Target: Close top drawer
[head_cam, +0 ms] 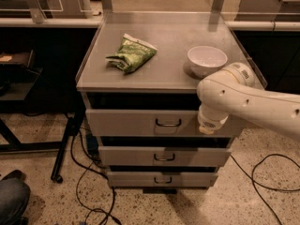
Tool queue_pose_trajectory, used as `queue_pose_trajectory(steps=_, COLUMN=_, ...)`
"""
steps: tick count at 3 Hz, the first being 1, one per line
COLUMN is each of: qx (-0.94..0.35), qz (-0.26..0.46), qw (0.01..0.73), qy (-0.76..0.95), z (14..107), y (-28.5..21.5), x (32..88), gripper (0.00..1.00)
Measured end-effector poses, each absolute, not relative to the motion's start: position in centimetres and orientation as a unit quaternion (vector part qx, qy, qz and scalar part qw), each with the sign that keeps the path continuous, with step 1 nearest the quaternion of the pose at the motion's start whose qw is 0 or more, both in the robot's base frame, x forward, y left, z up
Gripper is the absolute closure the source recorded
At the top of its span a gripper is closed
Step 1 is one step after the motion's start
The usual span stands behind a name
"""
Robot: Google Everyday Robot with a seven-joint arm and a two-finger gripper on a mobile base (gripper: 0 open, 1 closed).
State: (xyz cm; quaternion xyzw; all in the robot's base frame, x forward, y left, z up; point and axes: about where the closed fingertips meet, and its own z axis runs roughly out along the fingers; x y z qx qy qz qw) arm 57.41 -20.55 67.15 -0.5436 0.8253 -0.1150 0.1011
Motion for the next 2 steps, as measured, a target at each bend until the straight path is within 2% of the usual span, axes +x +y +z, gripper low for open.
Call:
queue_pose_trajectory(steps=1, qx=-0.533, qz=-0.126, qw=0.101, qy=0.83, z=66.74, y=-21.0, x=59.41, gripper=0.98)
queue_pose_trajectory(steps=2, qx=-0.528, qz=-0.127, qw=0.102, qy=0.833, z=66.51, y=-21.17, x=60.19, gripper=0.74)
